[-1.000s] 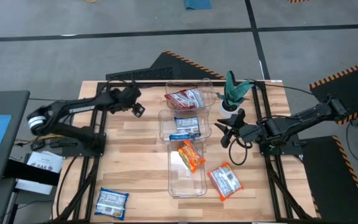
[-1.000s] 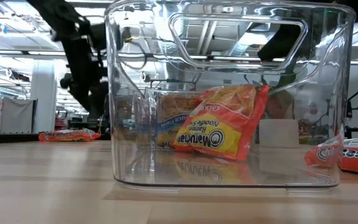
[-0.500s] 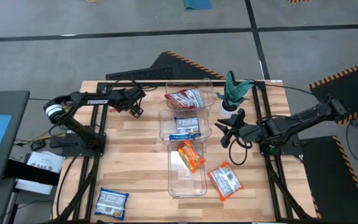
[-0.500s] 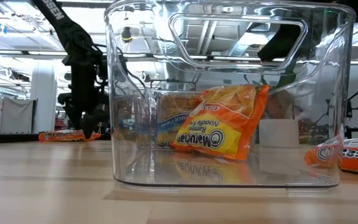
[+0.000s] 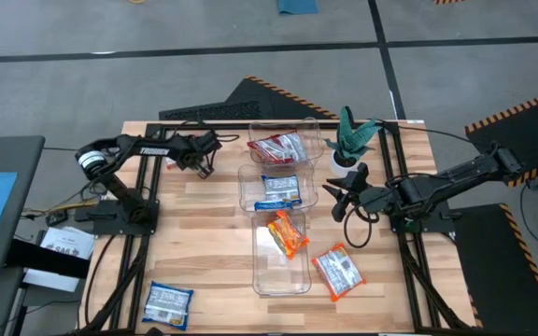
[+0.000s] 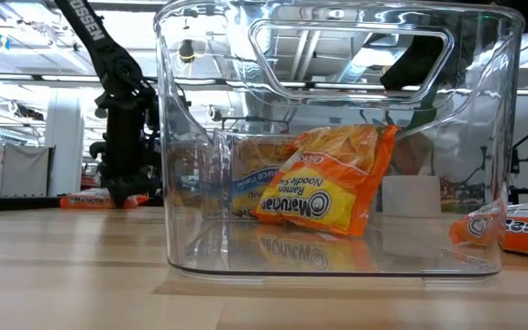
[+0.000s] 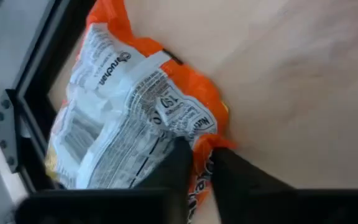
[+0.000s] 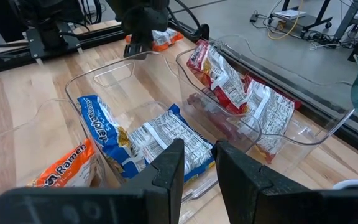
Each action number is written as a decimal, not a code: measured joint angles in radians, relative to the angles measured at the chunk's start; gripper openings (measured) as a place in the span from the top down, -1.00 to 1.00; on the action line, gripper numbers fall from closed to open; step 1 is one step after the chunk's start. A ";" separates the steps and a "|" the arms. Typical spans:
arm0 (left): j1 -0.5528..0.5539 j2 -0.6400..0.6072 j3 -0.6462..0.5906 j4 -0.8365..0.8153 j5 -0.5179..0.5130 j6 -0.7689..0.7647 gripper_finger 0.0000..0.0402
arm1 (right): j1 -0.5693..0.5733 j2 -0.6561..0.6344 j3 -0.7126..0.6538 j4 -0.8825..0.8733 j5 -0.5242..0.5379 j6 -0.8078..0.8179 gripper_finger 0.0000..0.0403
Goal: Sort Maruchan noodles
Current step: Put the top orange noodle pack into the bottom transparent bin, then put the orange noodle pack into the bottom transparent bin
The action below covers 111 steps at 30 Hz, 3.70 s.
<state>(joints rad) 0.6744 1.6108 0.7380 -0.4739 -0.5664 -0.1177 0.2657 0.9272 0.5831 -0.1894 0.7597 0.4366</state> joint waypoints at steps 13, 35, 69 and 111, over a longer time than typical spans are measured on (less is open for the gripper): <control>-0.134 -0.406 -0.002 -0.105 -0.044 0.032 1.00 | 0.000 0.000 0.000 -0.003 0.000 0.000 0.41; -0.717 -0.761 0.068 0.094 -0.174 0.161 1.00 | 0.000 0.000 0.000 0.011 0.000 0.000 0.41; -1.097 -0.003 0.371 0.525 0.270 0.388 1.00 | 0.000 0.000 0.000 0.001 -0.006 0.007 0.41; -1.107 -0.669 -0.273 0.985 0.134 0.281 -0.08 | 0.001 0.000 0.000 0.004 -0.013 0.002 0.41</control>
<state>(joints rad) -0.4328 0.9413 0.4653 0.5112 -0.4325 0.1635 0.2668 0.9276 0.5835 -0.1856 0.7467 0.4389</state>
